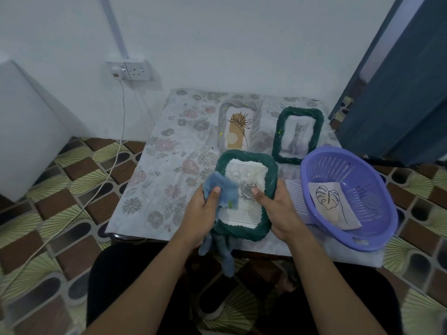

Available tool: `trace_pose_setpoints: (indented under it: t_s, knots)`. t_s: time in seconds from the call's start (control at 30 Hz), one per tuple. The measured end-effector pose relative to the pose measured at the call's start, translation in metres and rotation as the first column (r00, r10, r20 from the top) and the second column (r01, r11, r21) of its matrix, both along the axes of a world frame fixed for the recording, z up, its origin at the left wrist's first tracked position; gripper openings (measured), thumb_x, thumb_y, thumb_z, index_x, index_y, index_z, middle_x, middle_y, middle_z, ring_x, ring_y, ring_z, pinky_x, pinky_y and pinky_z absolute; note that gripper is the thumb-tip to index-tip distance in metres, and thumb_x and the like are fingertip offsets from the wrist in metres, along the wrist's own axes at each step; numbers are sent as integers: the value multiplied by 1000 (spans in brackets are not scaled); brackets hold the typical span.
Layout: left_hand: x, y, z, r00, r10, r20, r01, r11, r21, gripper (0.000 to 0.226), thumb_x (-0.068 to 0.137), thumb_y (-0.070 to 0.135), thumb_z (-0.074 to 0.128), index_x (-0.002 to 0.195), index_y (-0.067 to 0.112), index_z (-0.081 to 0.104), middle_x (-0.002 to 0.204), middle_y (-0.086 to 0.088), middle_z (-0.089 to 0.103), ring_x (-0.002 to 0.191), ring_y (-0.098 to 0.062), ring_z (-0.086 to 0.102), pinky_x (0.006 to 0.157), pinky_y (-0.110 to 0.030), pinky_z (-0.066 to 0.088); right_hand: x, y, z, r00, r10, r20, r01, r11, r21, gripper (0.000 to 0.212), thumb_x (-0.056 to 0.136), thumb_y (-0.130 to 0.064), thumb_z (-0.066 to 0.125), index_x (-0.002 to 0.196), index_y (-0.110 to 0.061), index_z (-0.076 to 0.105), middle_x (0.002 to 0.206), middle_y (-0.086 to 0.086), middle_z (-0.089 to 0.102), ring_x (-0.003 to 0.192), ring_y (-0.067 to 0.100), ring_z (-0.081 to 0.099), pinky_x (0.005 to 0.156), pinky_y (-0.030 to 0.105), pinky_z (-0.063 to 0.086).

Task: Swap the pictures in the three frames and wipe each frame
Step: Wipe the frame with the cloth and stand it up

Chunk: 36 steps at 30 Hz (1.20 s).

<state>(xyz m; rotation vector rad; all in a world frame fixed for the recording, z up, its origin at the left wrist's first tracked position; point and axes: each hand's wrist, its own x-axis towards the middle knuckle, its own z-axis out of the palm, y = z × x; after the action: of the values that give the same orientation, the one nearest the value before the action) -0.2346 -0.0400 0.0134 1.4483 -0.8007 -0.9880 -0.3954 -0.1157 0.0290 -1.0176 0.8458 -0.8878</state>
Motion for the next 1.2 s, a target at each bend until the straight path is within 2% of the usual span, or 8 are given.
trace_pose_setpoints:
  t_s: [0.2, 0.4, 0.57, 0.7, 0.83, 0.93, 1.03, 1.2]
  knots:
    - [11, -5, 6, 980, 140, 142, -145, 989, 26, 54, 101, 46, 44, 54, 19, 45, 43, 6, 43, 41, -9, 39, 47, -25, 30, 16, 8, 0, 999, -27, 41, 29, 998, -49, 46, 92, 3, 61, 133, -14, 50, 124, 5, 68, 114, 23, 65, 89, 38, 57]
    - [19, 1, 1, 981, -15, -195, 21, 999, 26, 30, 103, 24, 47, 112, 1, 63, 101, -16, 73, 91, -30, 69, 80, -39, 58, 17, 2, 8, 998, -58, 3, 59, 996, -61, 34, 93, -5, 63, 122, -24, 58, 111, -4, 74, 105, 18, 69, 79, 31, 59]
    - [14, 5, 3, 949, 10, -316, 6, 999, 50, 23, 101, 19, 49, 112, 4, 64, 104, -15, 74, 93, -30, 71, 80, -38, 59, 14, 2, 11, 999, -32, -10, 31, 996, -78, 36, 93, -10, 64, 127, -17, 57, 116, 1, 72, 107, 20, 69, 78, 30, 58]
    - [10, 0, 3, 991, 114, -76, -108, 991, 75, 36, 100, 33, 53, 88, 4, 70, 80, -13, 73, 73, -28, 67, 68, -40, 53, 14, 5, 5, 1000, -25, -19, 23, 996, -88, 45, 90, -3, 68, 132, -11, 54, 120, 7, 70, 111, 25, 68, 83, 38, 58]
    - [8, -5, 6, 965, 199, 173, -219, 969, 111, 56, 99, 48, 49, 50, 21, 44, 45, 2, 44, 44, -15, 43, 50, -32, 33, 12, 7, 1, 999, -37, 10, 37, 997, -61, 46, 91, -3, 67, 134, -8, 52, 124, 11, 68, 113, 29, 66, 89, 46, 57]
    - [6, -9, 9, 948, 266, -173, -218, 942, 256, 52, 100, 53, 43, 76, 15, 69, 72, -9, 73, 71, -27, 70, 67, -39, 56, 9, 8, 4, 999, -44, 24, 44, 999, -22, 41, 91, -3, 65, 129, -15, 57, 120, 6, 71, 111, 27, 67, 88, 43, 58]
    - [11, -4, 7, 775, 341, -532, -168, 923, 346, 50, 103, 50, 38, 101, 10, 68, 83, -13, 74, 85, -29, 69, 71, -37, 55, 6, 6, 8, 996, -73, 43, 72, 997, 11, 39, 90, -4, 66, 125, -20, 59, 118, 5, 72, 108, 26, 68, 85, 44, 58]
    - [20, 2, 2, 723, 312, -616, -263, 949, 172, 57, 103, 51, 31, 117, 9, 65, 104, -12, 72, 98, -26, 67, 86, -41, 53, -3, 2, 10, 983, -151, 106, 136, 982, 134, 40, 84, -3, 70, 121, -15, 62, 115, 11, 72, 104, 33, 69, 79, 48, 58]
